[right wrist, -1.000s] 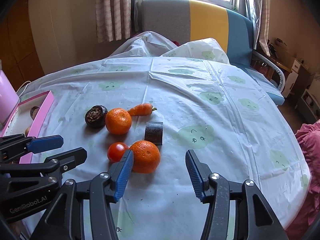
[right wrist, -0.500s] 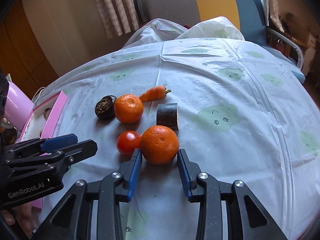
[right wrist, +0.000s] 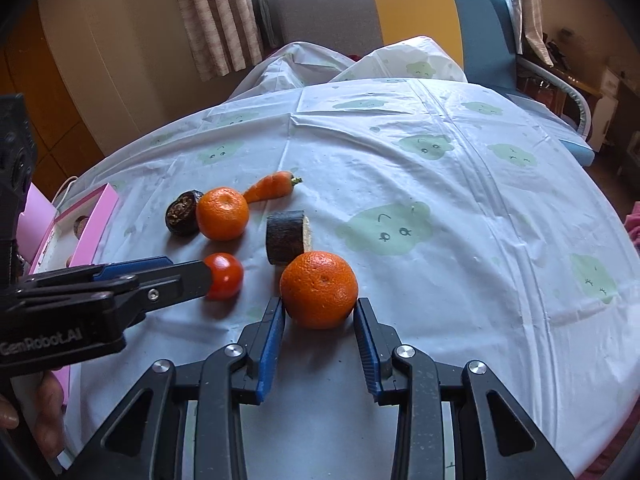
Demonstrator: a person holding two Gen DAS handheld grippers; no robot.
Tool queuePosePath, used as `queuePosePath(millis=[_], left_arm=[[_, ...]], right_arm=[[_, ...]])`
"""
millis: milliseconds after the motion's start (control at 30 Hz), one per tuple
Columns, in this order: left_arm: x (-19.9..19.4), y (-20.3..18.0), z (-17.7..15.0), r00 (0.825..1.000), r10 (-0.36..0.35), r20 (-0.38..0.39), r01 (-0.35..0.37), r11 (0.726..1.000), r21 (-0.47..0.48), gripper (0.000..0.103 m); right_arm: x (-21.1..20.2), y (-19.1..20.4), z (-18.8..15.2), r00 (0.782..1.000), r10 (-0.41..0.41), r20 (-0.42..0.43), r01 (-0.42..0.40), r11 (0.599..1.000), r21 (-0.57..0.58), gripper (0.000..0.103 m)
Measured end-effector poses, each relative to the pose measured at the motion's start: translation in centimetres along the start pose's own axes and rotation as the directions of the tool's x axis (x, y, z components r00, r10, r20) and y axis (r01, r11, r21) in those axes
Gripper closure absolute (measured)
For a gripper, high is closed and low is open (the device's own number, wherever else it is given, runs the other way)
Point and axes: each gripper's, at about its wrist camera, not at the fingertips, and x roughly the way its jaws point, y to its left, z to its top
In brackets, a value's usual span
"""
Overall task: Organize fruits
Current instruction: 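Close the right gripper on a large mandarin while the left gripper approaches the red tomato, then carry the red tomato into the tray and open the left gripper while the right releases the mandarin there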
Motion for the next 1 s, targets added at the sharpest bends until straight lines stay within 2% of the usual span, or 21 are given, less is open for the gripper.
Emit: queuePosePath(millis=[100,233,433,700,733,833,900,1000], left_arm=[[0.8,-0.6,0.2,1.000,0.013,-0.009,-0.013,1.000,0.021,0.053],[1.5,-0.9,0.1,0.999,0.045,-0.005,-0.045,0.998,0.050,0.075],[0.1,-0.3,-0.6,0.999,0.047,0.006,-0.047,0.998,0.041,0.075],[-4.3,2.3,-1.9,0.991,0.122,0.055,-0.121,0.992,-0.022,0.075],[-5.1,2.8,-2.1,0.988,0.138,0.072,-0.136,0.990,-0.031,0.075],[-7.2,4.0,-2.6,0.980,0.162,0.111,-0.157,0.986,-0.056,0.075],[-8.3,4.9,-3.0,0.975,0.180,0.128,-0.171,0.983,-0.072,0.075],[-9.4,6.4,-3.6,0.971,0.195,0.137,-0.180,0.977,-0.115,0.075]], right_arm=[[0.0,0.0,0.0,1.000,-0.005,0.000,0.005,1.000,-0.007,0.067],[0.0,0.1,0.0,1.000,-0.012,0.000,0.012,1.000,-0.012,0.067],[-0.3,0.4,-0.1,1.000,-0.022,0.000,0.022,1.000,-0.021,0.068],[-1.6,2.9,0.2,1.000,0.019,0.020,-0.017,0.997,-0.080,0.071],[-1.8,3.4,0.2,0.999,0.028,0.025,-0.025,0.996,-0.091,0.072],[-2.5,5.3,0.5,0.997,0.059,0.040,-0.053,0.989,-0.135,0.093],[-2.7,6.6,0.7,0.995,0.088,0.041,-0.080,0.984,-0.159,0.093],[-2.3,8.1,0.7,0.997,0.059,0.043,-0.050,0.978,-0.200,0.093]])
